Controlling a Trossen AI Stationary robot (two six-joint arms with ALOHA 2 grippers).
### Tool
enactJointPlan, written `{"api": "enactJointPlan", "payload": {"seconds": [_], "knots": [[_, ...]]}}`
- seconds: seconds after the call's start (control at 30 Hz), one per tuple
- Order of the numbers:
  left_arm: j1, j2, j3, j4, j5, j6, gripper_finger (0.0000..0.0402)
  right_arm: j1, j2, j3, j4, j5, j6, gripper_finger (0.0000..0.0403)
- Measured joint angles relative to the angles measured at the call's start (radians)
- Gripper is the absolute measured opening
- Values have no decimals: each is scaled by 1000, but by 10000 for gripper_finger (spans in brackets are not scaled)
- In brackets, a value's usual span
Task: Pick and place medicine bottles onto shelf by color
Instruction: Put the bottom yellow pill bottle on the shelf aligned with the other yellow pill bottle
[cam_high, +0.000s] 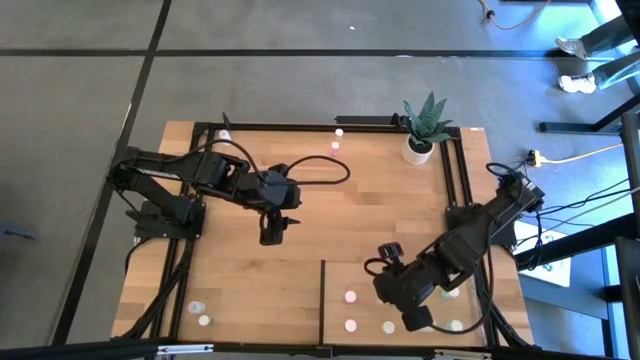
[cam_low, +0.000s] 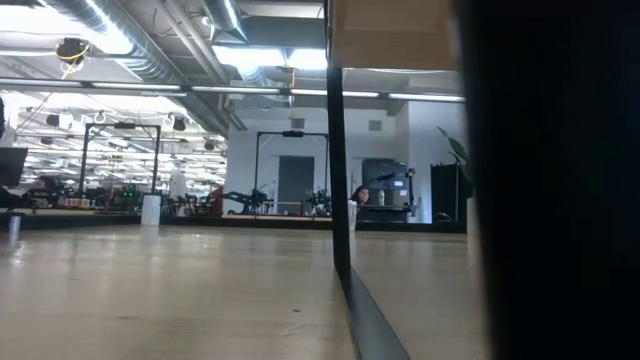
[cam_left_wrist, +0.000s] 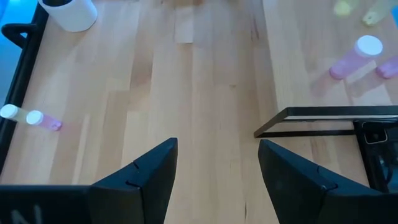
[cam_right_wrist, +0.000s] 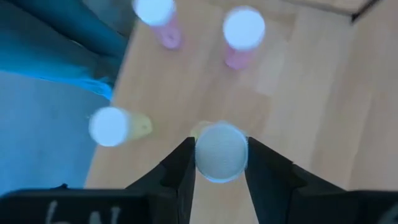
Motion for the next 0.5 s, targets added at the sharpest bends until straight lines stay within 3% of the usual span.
{"api": "enactJointPlan", "payload": {"seconds": [0.5], "knots": [[0,0,0,0,0,-1,218,11,0,-62,25,50,26,122]]}}
